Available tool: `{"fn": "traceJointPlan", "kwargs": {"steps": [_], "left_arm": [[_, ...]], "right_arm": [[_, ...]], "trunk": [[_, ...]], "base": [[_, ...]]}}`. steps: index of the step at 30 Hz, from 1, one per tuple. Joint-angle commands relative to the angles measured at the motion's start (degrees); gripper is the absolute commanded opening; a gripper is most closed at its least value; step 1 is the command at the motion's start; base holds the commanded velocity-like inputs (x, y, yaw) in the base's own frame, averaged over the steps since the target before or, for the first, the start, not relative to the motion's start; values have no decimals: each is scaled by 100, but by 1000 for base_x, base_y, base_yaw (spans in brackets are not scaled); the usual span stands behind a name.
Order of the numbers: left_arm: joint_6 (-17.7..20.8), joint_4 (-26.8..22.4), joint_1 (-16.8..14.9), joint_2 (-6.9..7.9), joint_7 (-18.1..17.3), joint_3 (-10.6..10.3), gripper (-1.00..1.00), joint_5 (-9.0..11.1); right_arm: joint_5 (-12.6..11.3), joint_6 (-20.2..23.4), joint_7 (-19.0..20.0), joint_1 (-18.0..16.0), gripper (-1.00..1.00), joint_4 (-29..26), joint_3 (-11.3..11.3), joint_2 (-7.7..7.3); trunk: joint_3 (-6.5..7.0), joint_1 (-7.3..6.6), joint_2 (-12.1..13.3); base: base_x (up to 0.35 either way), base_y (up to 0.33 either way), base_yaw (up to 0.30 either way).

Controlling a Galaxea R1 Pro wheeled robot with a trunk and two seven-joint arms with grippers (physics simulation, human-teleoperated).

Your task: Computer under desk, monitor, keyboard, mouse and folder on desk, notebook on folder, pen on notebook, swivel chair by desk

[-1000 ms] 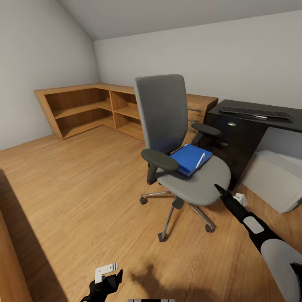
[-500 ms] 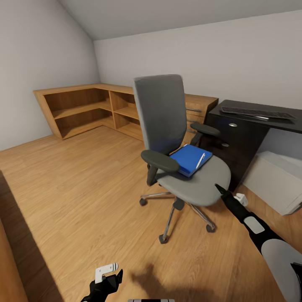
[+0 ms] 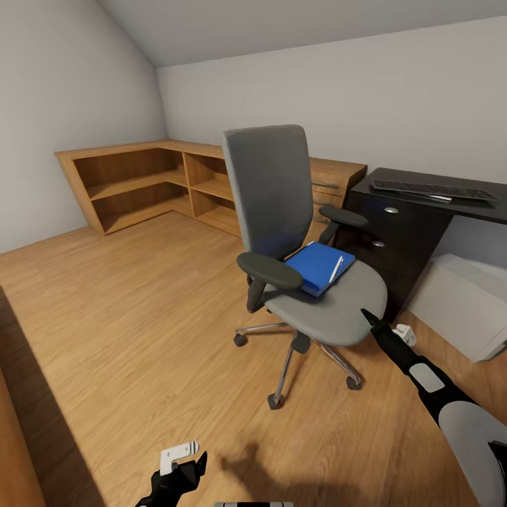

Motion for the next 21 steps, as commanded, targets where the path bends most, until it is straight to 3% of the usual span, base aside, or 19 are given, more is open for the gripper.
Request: {"fn": "traceJointPlan", "kwargs": {"steps": [1,13,21], "left_arm": [[26,-10,-1,2,31,-13,100,59],[24,-10,-1,2,23,-9,100,61],[27,-10,-1,2,23,-9,100,61]], "right_arm": [[-59,62,24,-3,100,1,-12,0],[-59,62,24,-3,100,1,-13,0],[-59,62,25,-3,100,1,-12,0]], "trunk": [[-5,-1,-2],[209,-66,89],[209,-66,89]], "base": [[0,0,0],[0,0,0],[0,0,0]]}}
